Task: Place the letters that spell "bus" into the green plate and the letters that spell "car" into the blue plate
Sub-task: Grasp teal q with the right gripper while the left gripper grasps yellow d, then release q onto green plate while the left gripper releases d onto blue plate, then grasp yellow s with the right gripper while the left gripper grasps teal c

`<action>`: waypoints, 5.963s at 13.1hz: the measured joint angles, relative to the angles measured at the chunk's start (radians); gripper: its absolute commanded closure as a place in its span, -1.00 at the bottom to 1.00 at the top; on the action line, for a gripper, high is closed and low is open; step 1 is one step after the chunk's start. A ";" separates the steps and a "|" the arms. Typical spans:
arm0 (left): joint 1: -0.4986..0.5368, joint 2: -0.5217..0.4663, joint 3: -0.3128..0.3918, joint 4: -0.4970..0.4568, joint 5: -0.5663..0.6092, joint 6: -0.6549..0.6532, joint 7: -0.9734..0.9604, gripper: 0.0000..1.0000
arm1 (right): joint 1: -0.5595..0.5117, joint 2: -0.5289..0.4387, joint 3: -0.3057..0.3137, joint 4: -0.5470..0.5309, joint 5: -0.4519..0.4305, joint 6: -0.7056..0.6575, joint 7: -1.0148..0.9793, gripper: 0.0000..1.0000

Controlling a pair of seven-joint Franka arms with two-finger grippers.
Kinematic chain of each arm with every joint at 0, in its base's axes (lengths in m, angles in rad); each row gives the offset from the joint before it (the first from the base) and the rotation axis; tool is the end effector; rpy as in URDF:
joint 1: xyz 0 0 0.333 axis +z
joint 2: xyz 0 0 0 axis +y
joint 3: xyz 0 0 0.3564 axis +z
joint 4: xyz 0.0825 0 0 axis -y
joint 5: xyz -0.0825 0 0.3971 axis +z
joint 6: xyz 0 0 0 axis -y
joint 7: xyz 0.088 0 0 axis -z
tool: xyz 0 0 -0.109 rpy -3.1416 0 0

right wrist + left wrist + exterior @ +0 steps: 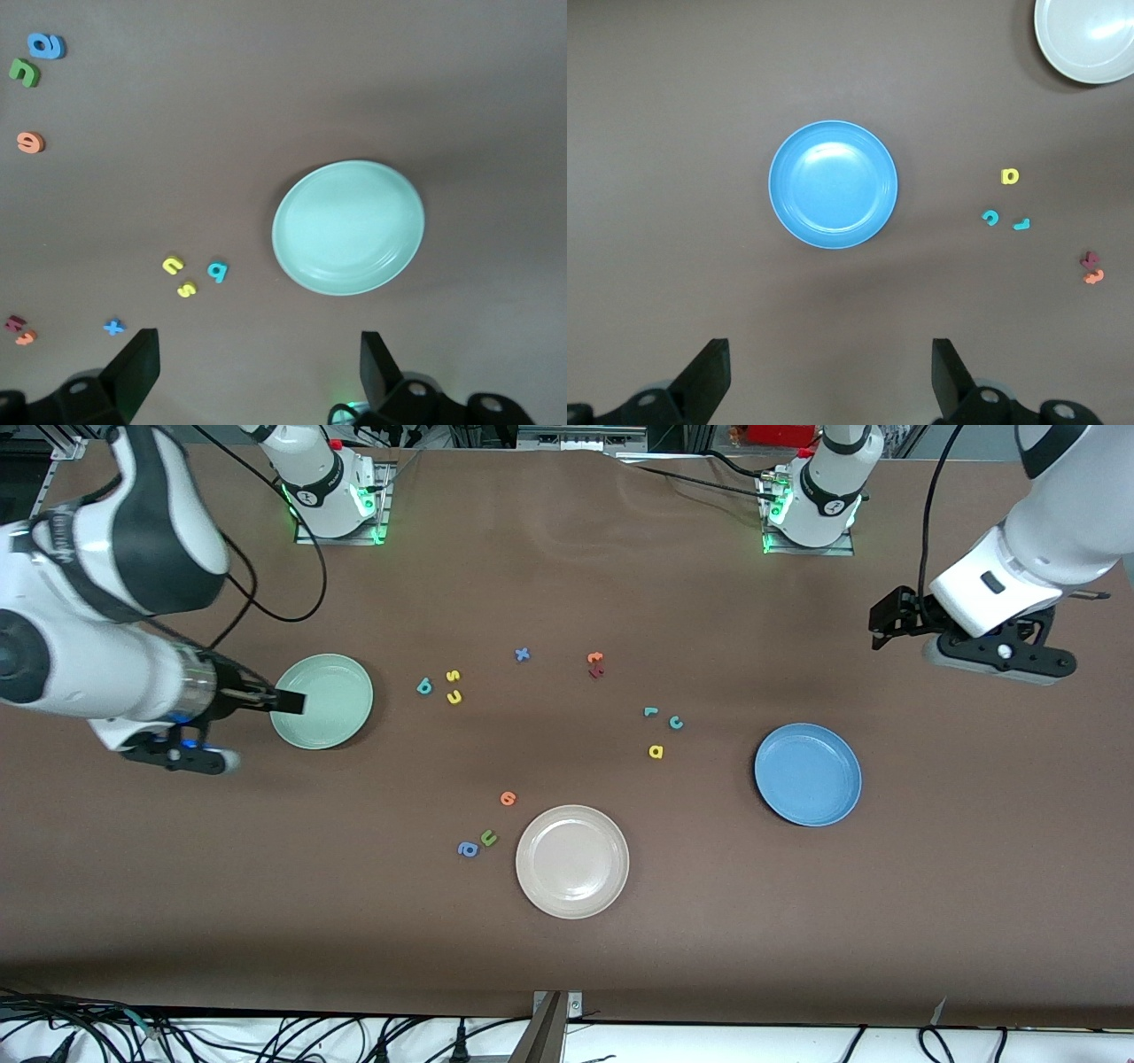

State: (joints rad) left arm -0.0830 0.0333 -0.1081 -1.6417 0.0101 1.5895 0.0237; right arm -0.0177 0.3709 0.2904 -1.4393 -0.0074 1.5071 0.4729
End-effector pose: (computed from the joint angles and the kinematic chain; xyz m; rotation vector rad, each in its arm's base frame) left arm 0.5661 -0.1074 0.6112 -3.1071 0.3361 0.1321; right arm 0.6439 0.1483 0.4994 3.0767 -0.3137 -0.4734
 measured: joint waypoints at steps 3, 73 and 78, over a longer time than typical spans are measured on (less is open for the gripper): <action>-0.072 0.069 -0.002 -0.002 -0.013 0.010 0.001 -1.00 | 0.091 0.047 0.004 -0.011 0.015 0.034 0.145 -0.98; -0.101 0.559 -0.096 -0.041 0.064 0.400 -0.189 -0.99 | 0.135 -0.035 -0.321 -0.619 0.016 0.524 -0.302 0.95; -0.103 0.560 -0.138 -0.177 0.064 0.540 -0.214 -0.97 | 0.134 0.044 -0.384 -0.676 0.017 0.646 -0.441 -0.17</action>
State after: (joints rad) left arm -0.1859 0.5930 -0.2460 -1.8187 0.0741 2.1291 -0.1907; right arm 0.1163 0.4146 -0.0936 -2.1152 0.0095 2.1530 0.0323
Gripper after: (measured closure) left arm 0.004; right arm 0.718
